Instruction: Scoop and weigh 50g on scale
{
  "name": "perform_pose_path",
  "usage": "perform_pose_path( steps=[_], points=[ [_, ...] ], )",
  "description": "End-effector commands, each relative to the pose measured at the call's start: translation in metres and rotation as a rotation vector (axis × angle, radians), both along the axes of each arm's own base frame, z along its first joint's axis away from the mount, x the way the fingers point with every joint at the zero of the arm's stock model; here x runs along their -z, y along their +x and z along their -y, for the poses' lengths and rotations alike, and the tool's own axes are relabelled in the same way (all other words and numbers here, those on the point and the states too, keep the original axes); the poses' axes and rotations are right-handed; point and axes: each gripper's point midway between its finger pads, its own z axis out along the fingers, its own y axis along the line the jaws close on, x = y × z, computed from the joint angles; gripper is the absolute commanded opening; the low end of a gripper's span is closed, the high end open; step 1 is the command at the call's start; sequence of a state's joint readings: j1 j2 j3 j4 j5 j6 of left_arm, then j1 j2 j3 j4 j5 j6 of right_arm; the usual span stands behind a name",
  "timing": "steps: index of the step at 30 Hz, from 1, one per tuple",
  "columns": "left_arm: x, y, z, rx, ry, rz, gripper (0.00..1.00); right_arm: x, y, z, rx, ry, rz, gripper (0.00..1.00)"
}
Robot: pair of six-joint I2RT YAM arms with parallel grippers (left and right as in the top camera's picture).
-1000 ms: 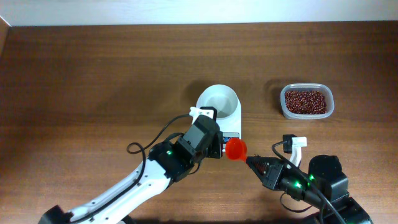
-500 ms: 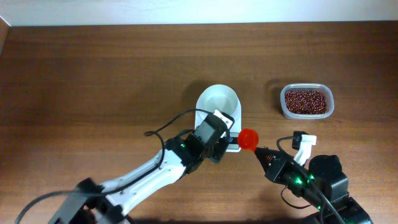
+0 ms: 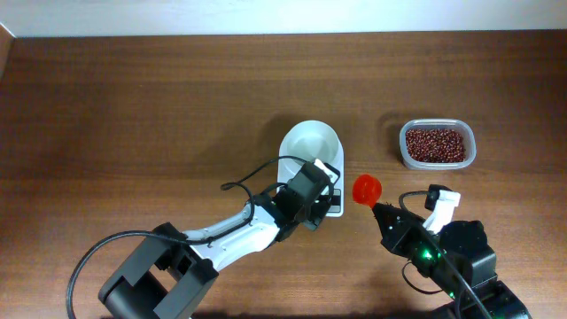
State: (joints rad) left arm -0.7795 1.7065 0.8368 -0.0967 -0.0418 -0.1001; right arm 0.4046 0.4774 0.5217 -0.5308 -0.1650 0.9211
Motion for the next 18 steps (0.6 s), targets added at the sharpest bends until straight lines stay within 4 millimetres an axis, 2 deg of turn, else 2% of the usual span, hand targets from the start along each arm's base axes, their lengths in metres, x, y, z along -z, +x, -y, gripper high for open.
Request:
perform_pose_path(
  steps=[1,9,18],
  points=[
    [0.001,0.001,0.004,0.021,0.0,0.015,0.0,-0.004,0.003,0.005,0.027,-0.001,0.016,0.04],
    [0.001,0.002,0.006,0.023,-0.006,0.017,0.0,-0.004,0.003,0.005,0.026,-0.001,0.016,0.04],
    [0.015,-0.004,0.005,0.038,0.01,-0.023,0.0,-0.004,0.003,0.005,0.027,-0.001,0.016,0.04]
  ],
)
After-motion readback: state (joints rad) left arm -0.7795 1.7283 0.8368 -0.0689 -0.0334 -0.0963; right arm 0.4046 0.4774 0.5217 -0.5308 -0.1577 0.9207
